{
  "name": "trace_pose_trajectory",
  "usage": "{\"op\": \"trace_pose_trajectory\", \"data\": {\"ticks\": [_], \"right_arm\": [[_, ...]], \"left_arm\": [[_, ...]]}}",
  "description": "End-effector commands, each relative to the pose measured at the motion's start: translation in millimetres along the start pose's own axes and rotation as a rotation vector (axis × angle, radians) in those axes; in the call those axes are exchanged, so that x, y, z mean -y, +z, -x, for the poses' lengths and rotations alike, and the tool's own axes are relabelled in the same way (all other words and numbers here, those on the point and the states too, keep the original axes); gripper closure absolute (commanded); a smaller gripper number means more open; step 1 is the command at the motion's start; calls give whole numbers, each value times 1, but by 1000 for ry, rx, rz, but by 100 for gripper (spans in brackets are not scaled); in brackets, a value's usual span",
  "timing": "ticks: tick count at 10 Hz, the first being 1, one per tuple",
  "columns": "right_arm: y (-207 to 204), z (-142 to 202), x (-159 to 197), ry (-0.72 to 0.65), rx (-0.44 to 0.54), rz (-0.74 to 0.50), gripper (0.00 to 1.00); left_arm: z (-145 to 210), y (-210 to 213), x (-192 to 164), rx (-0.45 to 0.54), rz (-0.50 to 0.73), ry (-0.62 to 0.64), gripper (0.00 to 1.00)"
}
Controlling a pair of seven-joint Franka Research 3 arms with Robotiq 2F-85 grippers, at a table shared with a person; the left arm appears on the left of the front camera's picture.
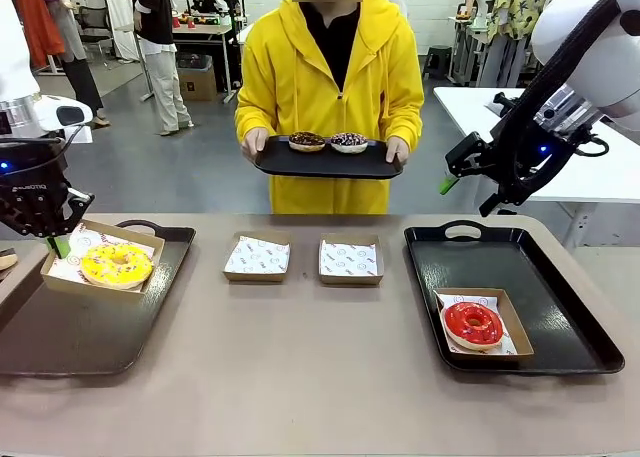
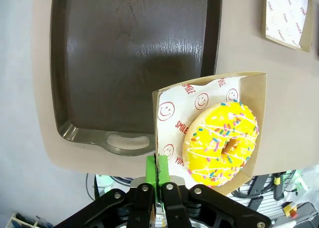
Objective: Individually package the donuts and arrange them on the tray.
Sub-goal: Place the picked Paper togo box on the Handle tray while simultaneously picking up another Paper togo box from the table with the other hand.
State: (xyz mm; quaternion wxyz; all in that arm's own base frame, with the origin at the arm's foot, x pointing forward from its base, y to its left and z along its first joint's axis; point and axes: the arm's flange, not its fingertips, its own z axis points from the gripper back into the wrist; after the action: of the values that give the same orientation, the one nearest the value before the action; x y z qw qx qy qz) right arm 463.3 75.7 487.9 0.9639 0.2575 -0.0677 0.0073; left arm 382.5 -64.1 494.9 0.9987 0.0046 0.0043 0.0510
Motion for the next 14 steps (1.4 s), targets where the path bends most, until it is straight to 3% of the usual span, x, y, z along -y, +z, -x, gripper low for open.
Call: {"op": "trace_pose_trajectory", "data": {"ticks": [1, 4, 8, 14], "right_arm": [[0, 0, 0, 0, 0, 0, 0], [-27, -32, -43, 50, -4, 165, 0], [-91, -73, -84, 50, -27, 260, 0], [-188, -78, -94, 94, -37, 437, 0]], "left_arm": [[-1, 2, 1, 2, 2, -4, 99], [-8, -20, -9, -9, -14, -46, 99], [-11, -44, -42, 25, -2, -173, 99], [-10, -62, -51, 7, 12, -200, 99]]}}
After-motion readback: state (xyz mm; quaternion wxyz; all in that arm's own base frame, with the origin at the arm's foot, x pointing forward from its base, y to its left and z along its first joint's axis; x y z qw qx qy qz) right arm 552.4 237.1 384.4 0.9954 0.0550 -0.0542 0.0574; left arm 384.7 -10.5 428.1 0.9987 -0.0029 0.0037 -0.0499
